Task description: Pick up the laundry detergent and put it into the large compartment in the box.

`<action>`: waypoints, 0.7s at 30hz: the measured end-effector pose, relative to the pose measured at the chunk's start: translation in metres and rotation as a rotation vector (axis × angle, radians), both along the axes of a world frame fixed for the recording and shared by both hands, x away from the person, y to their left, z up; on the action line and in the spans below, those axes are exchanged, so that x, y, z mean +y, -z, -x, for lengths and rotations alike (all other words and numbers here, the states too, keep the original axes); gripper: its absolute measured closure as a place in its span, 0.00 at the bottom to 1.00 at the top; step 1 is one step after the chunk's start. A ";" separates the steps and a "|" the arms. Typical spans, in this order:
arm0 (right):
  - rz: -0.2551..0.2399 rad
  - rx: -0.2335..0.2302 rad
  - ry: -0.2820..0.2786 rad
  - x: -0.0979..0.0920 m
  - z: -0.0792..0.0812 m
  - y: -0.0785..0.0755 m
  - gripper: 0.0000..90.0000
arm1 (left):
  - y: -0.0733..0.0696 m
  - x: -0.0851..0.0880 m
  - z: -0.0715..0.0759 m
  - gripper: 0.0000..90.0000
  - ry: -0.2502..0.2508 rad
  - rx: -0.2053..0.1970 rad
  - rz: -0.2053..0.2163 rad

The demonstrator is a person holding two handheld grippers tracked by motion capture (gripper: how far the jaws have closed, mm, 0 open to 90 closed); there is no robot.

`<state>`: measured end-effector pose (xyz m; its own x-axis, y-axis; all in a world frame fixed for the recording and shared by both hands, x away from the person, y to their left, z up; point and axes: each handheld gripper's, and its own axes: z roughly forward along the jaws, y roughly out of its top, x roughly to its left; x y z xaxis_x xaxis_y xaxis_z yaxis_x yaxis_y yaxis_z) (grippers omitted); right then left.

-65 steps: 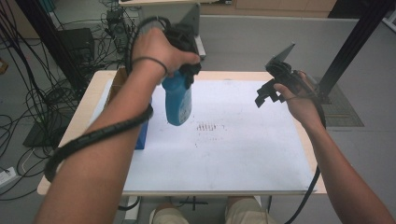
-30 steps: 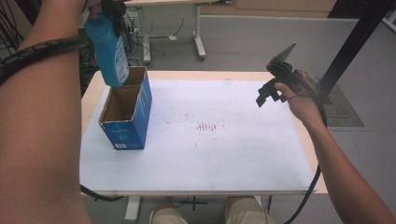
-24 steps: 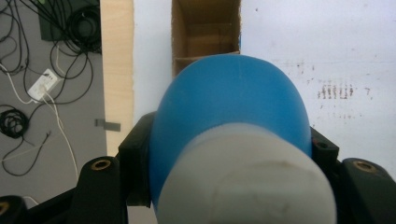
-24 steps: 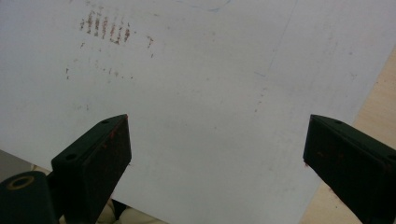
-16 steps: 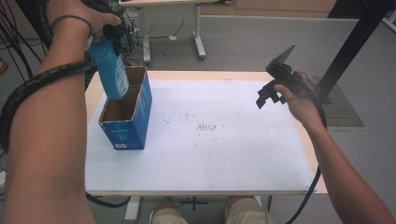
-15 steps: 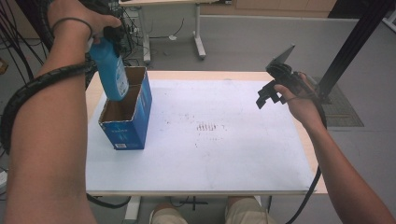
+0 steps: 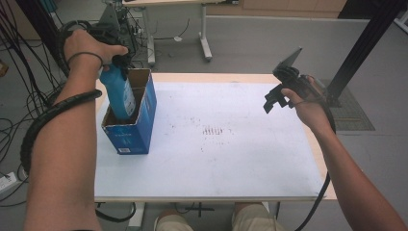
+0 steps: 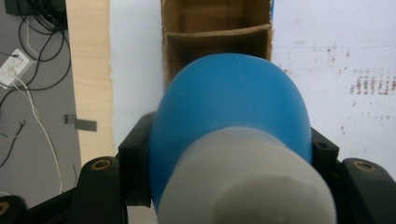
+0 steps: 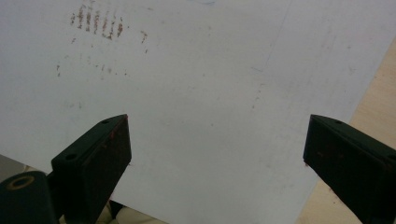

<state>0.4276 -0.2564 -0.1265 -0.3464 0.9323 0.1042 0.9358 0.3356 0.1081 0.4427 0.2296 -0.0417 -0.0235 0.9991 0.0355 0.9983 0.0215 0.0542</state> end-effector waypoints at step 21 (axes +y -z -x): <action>0.008 0.010 -0.011 0.009 -0.003 0.006 0.08 | 0.089 0.004 -0.005 0.42 0.006 0.040 0.018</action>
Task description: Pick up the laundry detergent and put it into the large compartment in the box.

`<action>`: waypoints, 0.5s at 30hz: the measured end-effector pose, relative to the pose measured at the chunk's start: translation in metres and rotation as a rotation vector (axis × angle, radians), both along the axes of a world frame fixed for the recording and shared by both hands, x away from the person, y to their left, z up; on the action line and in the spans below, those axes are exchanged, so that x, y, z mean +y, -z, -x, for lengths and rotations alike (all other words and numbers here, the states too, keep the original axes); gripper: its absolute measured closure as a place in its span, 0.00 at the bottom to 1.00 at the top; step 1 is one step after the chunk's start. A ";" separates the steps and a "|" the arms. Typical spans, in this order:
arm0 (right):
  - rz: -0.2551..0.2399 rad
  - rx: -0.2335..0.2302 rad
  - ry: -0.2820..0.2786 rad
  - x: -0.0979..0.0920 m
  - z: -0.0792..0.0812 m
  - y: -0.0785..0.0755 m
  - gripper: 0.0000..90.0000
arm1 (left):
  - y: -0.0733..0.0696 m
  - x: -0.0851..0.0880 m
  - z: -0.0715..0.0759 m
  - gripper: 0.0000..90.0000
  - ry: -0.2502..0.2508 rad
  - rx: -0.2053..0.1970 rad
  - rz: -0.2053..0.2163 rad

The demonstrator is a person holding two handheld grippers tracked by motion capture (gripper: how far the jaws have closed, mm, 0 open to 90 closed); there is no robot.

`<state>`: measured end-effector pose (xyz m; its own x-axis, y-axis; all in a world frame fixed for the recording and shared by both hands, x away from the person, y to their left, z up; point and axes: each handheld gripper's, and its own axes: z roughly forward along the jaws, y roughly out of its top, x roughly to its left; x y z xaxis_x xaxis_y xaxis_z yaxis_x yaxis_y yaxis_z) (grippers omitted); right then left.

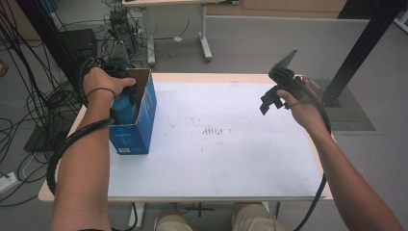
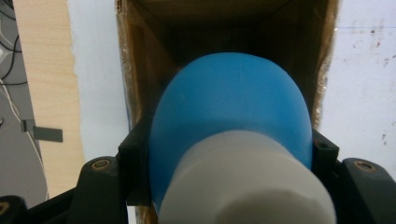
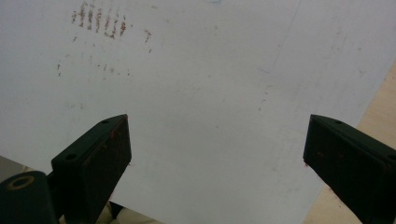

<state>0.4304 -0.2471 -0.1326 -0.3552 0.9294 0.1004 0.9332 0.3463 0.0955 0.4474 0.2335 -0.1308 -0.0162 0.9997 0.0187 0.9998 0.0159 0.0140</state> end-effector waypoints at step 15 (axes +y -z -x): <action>-0.008 0.006 0.009 -0.004 -0.002 0.006 0.08 | 0.028 -0.003 -0.004 0.42 0.019 0.025 -0.004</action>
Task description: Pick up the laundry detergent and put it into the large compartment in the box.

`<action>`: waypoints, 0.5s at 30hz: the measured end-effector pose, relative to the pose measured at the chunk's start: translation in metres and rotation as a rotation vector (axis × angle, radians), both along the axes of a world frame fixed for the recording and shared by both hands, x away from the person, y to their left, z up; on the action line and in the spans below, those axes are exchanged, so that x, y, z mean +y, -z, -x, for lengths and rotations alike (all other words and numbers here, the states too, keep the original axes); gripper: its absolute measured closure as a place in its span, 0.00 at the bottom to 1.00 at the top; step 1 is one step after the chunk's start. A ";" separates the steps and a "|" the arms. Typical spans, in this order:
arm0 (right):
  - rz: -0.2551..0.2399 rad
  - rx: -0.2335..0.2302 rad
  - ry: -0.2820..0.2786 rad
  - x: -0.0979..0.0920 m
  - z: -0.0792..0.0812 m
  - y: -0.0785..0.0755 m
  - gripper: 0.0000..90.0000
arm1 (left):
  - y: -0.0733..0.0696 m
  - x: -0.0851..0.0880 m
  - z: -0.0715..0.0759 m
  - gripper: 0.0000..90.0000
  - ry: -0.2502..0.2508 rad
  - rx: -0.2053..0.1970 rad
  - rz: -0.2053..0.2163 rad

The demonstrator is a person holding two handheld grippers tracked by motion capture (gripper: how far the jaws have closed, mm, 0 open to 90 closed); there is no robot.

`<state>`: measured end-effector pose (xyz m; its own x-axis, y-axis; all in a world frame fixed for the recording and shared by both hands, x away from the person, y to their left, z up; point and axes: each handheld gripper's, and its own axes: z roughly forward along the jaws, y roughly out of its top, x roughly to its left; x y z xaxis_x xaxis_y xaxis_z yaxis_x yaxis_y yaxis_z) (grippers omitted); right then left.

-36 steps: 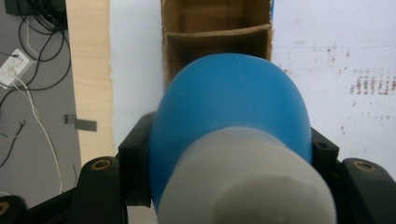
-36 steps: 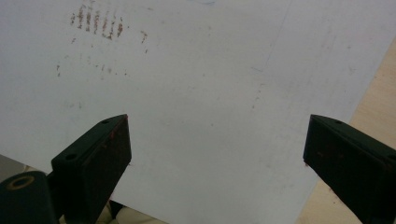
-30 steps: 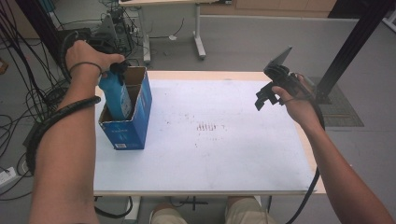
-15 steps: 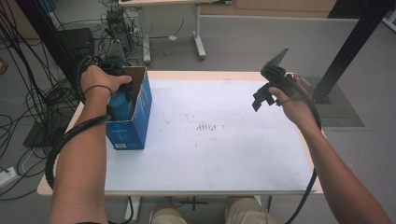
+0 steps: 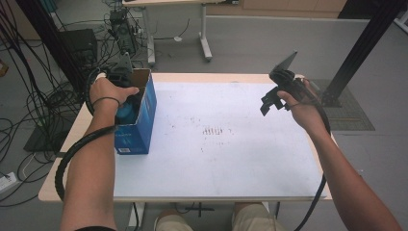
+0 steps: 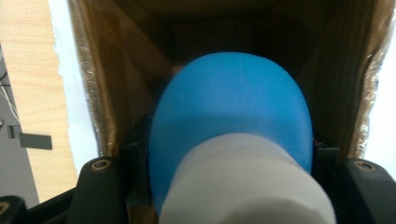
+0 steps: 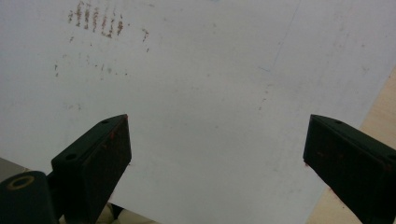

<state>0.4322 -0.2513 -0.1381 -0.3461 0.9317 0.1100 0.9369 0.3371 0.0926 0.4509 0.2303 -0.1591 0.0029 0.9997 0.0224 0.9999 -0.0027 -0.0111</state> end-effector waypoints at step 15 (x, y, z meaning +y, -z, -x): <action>-0.005 0.000 0.011 -0.003 0.002 0.000 0.08 | 0.007 -0.003 0.002 0.41 0.012 -0.001 -0.004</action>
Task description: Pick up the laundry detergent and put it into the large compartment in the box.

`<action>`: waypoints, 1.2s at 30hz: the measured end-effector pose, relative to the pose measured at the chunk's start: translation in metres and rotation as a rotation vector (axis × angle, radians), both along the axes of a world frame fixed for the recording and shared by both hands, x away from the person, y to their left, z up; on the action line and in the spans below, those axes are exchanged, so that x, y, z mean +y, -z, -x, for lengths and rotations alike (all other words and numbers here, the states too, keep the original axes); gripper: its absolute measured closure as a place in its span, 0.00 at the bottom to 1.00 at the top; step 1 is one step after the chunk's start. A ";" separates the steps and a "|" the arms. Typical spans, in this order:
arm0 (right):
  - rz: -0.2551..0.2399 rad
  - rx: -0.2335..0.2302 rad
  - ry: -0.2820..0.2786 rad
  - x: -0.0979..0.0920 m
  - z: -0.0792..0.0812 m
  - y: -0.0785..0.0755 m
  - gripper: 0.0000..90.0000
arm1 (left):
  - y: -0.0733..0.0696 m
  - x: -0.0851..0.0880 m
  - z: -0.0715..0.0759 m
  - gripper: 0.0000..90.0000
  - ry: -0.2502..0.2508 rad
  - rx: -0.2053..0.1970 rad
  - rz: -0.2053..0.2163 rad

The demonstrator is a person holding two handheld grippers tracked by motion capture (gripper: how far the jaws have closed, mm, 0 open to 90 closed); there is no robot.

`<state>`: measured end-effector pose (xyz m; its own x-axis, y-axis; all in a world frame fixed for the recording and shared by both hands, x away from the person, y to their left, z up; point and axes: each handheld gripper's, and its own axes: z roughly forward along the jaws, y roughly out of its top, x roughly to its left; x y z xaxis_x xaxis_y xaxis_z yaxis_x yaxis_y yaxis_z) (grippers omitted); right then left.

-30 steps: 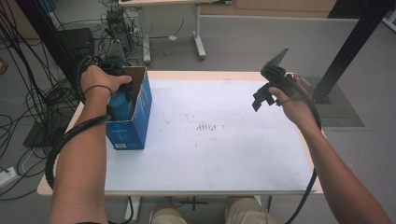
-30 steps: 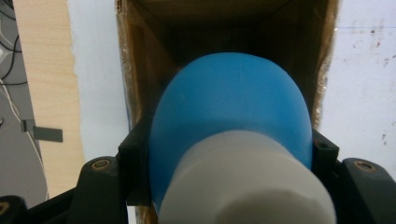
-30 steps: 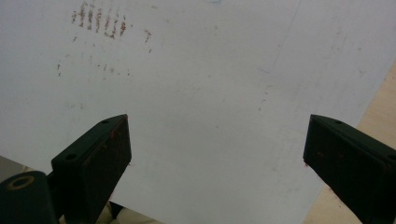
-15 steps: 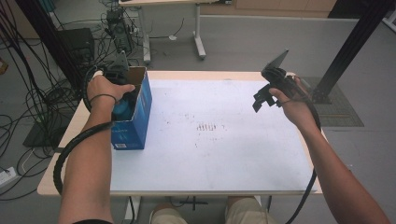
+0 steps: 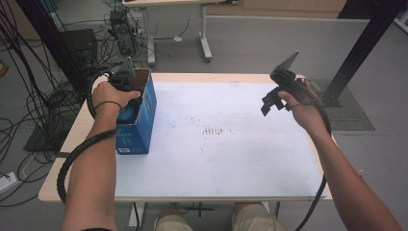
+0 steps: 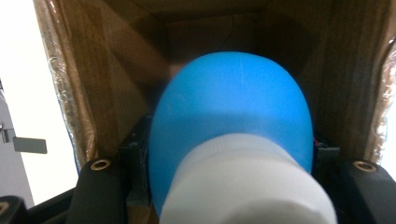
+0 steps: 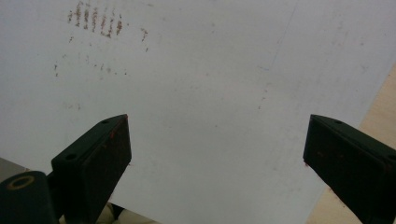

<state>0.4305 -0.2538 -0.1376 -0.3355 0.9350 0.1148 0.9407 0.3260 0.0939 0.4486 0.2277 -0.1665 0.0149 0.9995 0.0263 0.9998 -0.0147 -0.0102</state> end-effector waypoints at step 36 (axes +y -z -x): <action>-0.003 -0.006 -0.006 -0.002 0.003 -0.002 0.08 | 0.001 0.001 0.001 0.41 -0.012 -0.007 0.002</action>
